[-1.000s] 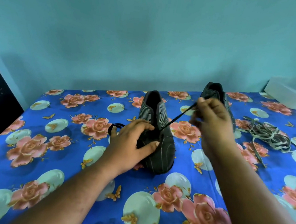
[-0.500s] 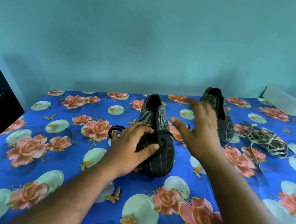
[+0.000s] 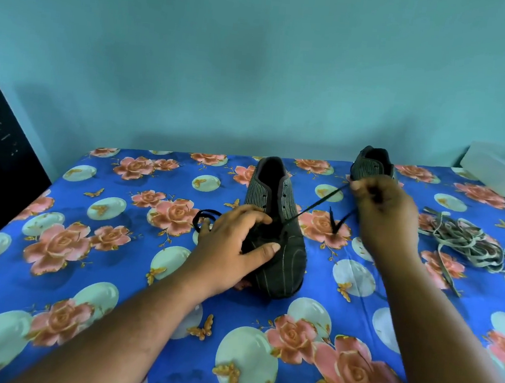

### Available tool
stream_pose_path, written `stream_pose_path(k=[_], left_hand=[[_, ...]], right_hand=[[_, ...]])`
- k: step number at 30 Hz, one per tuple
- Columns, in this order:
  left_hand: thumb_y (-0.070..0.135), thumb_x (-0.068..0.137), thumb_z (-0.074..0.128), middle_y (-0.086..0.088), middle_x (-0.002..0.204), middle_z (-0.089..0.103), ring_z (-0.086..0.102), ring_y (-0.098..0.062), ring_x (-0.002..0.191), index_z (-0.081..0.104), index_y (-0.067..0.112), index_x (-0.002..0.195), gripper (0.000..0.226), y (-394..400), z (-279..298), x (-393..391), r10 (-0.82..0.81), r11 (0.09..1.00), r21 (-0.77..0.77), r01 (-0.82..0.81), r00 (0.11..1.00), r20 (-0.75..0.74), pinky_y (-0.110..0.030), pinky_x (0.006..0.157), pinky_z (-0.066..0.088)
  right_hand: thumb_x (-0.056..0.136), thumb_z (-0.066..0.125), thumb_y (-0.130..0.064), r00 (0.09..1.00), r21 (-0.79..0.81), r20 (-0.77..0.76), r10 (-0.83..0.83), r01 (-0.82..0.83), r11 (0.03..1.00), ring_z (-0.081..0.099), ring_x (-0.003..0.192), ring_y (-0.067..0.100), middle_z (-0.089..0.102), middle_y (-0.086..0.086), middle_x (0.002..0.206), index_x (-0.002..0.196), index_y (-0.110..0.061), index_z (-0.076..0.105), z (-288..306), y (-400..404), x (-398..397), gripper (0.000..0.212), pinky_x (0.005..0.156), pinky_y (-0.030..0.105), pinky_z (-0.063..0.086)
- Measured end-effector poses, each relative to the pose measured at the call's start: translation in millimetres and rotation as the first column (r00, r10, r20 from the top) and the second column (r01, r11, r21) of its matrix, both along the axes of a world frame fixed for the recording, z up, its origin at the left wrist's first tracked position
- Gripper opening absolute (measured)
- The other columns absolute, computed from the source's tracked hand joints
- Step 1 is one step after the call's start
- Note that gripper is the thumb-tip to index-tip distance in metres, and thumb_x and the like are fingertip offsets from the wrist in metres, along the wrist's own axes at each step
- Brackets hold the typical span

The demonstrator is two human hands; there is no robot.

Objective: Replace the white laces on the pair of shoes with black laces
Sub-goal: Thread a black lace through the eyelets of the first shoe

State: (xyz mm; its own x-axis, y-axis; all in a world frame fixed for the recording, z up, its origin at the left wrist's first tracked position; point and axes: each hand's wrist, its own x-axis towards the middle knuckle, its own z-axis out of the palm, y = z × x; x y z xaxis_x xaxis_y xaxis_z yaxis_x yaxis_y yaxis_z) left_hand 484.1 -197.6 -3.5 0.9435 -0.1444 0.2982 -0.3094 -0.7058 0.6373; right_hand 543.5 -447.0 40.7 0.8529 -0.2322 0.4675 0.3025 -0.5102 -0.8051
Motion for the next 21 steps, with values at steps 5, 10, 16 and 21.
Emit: stream_pose_path(k=[5, 10, 16, 21], left_hand=[[0.079, 0.08, 0.044, 0.029, 0.141, 0.043, 0.04, -0.002, 0.137, 0.052, 0.046, 0.125, 0.056, 1, -1, 1, 0.001, 1.0, 0.014, -0.001, 1.0, 0.01, -0.061, 0.114, 0.024], [0.062, 0.09, 0.058, 0.022, 0.119, 0.062, 0.058, 0.004, 0.105, 0.063, 0.039, 0.117, 0.036, 19, 7, 8, 0.064, 0.988, -0.15, -0.047, 0.992, 0.109, -0.049, 0.101, 0.047], [0.034, 0.099, 0.062, 0.005, 0.105, 0.067, 0.067, -0.021, 0.087, 0.065, 0.033, 0.111, 0.012, 76, 10, 31, 0.4, 0.908, -0.115, -0.403, 0.915, -0.048, -0.032, 0.075, 0.05], [0.059, 0.093, 0.06, -0.001, 0.131, 0.056, 0.049, -0.029, 0.129, 0.059, 0.038, 0.136, 0.049, 84, 0, 31, 0.432, 0.867, 0.342, -0.363, 0.889, -0.152, -0.051, 0.103, 0.043]], right_hand=[[0.097, 0.063, -0.032, 0.976, -0.003, -0.028, -0.216, 0.216, 0.976, 0.061, 0.091, 0.032, 0.065, 0.006, 0.093, 0.095, -0.024, 0.063, -9, -25, 14, 0.008, 0.075, 0.037, 0.045], [0.09, 0.072, -0.033, 0.998, -0.213, 0.032, -0.054, 0.059, 0.975, 0.049, 0.119, 0.028, 0.057, 0.002, 0.122, 0.114, -0.025, 0.065, -14, 7, 3, 0.026, 0.102, 0.05, 0.041], [0.091, 0.07, -0.037, 0.963, -0.366, 0.118, 0.243, -0.186, 0.912, 0.052, 0.11, 0.021, 0.06, -0.011, 0.108, 0.106, -0.032, 0.067, -20, 37, -13, 0.016, 0.095, 0.052, 0.045], [0.089, 0.066, -0.04, 0.931, -0.401, 0.106, 0.35, -0.282, 0.872, 0.053, 0.1, 0.019, 0.057, -0.02, 0.096, 0.101, -0.034, 0.068, -23, 43, -15, 0.014, 0.092, 0.048, 0.044]])
